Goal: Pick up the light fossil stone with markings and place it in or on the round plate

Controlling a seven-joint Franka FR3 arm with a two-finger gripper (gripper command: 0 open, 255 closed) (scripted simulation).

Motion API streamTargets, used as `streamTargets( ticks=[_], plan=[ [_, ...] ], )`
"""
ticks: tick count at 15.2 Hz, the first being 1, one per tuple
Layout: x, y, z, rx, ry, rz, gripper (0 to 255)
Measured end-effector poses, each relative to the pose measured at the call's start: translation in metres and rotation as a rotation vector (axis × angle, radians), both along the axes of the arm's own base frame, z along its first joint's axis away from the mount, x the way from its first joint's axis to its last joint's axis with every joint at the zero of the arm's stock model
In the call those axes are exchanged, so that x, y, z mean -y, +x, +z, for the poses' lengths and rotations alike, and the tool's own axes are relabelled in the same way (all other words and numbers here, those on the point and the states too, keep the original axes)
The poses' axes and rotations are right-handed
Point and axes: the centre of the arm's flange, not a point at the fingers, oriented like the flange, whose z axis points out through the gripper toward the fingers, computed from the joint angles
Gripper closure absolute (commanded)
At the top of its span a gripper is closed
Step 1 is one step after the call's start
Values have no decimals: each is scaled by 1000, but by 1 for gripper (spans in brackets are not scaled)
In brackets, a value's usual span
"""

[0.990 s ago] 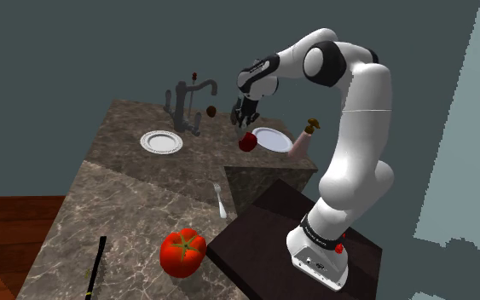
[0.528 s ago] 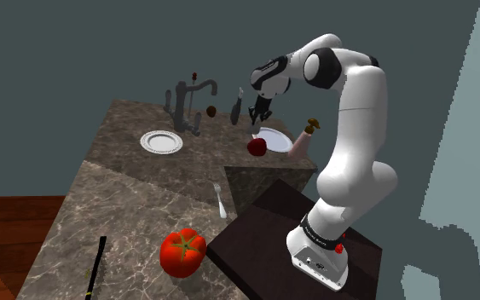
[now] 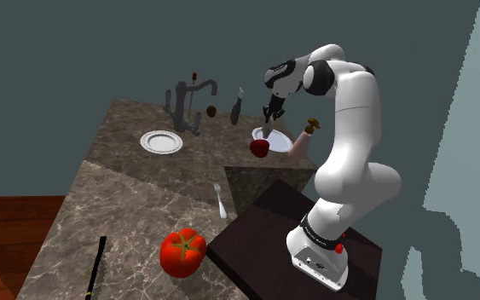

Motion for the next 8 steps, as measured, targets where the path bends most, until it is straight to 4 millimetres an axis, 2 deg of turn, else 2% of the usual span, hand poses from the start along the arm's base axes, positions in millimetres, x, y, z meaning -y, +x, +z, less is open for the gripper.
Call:
streamTargets(
  ticks=[7, 8],
  plan=[
    [88, -29, 9, 0, -1, 0, 255],
    [95, -31, 6, 0, -1, 0, 255]
  ],
)
